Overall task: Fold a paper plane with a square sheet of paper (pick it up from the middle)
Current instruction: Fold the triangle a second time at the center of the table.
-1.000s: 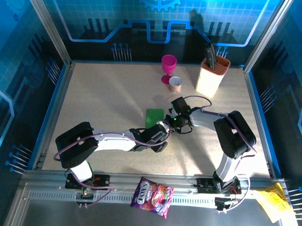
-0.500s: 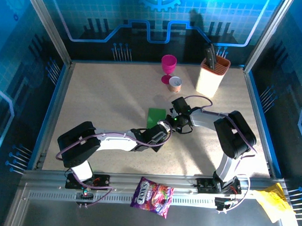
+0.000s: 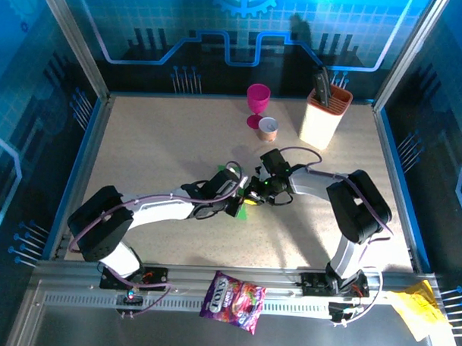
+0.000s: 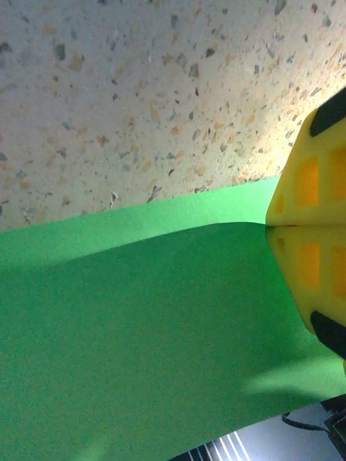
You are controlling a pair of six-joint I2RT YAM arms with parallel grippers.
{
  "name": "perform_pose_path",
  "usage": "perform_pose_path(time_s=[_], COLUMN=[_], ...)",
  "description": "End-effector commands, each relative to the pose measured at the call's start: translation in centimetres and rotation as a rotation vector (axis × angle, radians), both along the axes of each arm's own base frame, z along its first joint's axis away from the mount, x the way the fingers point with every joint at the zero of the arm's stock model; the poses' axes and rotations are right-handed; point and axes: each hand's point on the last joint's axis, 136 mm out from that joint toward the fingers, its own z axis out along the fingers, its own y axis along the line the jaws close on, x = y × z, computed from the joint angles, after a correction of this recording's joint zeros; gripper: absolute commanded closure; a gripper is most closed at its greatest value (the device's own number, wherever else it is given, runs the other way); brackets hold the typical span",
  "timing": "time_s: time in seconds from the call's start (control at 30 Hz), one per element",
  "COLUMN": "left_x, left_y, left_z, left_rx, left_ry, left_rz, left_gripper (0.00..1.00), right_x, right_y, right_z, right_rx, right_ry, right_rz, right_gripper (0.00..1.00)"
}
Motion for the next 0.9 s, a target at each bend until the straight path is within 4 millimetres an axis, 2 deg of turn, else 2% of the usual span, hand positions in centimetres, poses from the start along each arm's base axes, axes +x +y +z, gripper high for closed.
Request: perform_pose_path(time_s=[0.0,0.13,0.23,0.47,0.6,0.87], left_x=[-0.9,-1.2,-1.5,-2.3,-2.4,-2.7], left_y=[-0.9,-0.9,-0.6,0.1,0.5,1.3], left_z=[0.7,0.3,-0.1,-0.8,-1.1,-1.9], left_rx=[-0.070,-0.068,-0.058,-0.035,-0.023,0.004], left_ry=[0.048,0.066,0.078,0.100,0.113,0.131], left_rz=[-0.027,-0.034,-0.034,-0.038,-0.028,-0.002], left_gripper=[1.00,1.00,1.00,1.00,1.00,1.00], right_x=[-0.5,0.1,0.8,2.4,2.5,2.4], right_y=[0.5,0.0,-0.8,-2.6,-2.9,-2.0], right_z=[1.1,1.9,2.7,4.7,4.1,2.5], right_rx=[0.025,0.016,0.012,0.012,-0.016,-0.039], right_ry=[-0.012,-0.034,-0.052,-0.095,-0.087,-0.055], right_rz=[0.030,0.025,0.006,-0.028,-0.013,0.037], right_gripper=[0.80,0.58,0.53,0.50,0.51,0.56])
